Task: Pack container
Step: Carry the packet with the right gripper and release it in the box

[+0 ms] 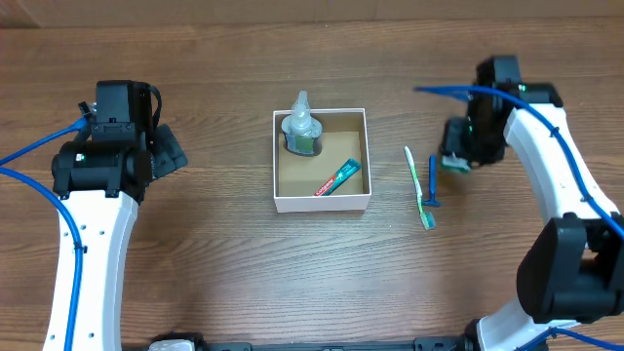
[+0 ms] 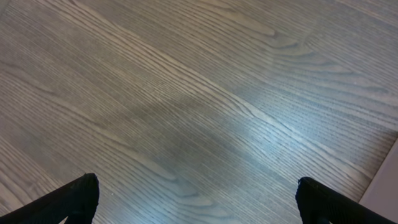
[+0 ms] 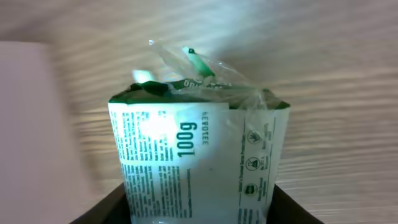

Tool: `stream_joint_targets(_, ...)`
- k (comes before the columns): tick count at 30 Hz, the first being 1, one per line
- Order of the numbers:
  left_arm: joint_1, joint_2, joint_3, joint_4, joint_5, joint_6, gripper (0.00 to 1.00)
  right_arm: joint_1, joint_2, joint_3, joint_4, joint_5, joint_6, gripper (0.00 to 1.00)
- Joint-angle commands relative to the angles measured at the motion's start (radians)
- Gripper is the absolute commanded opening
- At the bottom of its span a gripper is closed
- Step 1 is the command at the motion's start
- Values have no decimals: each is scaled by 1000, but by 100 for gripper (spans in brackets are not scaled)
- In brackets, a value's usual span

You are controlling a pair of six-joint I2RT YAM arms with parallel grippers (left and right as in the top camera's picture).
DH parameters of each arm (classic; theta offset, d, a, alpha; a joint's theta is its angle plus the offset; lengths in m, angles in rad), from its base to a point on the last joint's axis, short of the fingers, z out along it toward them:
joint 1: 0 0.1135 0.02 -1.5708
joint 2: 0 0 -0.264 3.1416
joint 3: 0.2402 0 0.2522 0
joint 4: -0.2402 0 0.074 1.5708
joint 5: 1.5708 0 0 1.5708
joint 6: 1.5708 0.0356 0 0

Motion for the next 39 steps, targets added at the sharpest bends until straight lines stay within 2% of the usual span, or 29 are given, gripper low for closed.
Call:
stream_joint_targets(1,4,0,11,1,-16,-10,100,117,-48,77,-9,-103,98,41)
stream_joint_targets(8,4,0,11,2,-16,-10,100,436,-43,74,166,-61,206,40)
stream_joint_targets(12,4,0,11,2,-16,-10,100,536,-24,72,243,21,207,40)
stream_joint_targets(15,4,0,11,2,-16,-10,100,557,-6,71,238,82,245,40)
stream_joint_targets(29,4,0,11,1,-16,-10,100,560,67,70,169,88,247,41)
stream_joint_targets(36,4,0,11,2,-16,-10,100,629,68,69,163,86,247,42)
stream_joint_targets(39,4,0,11,2,-16,-10,100,658,68,69,183,89,248,46)
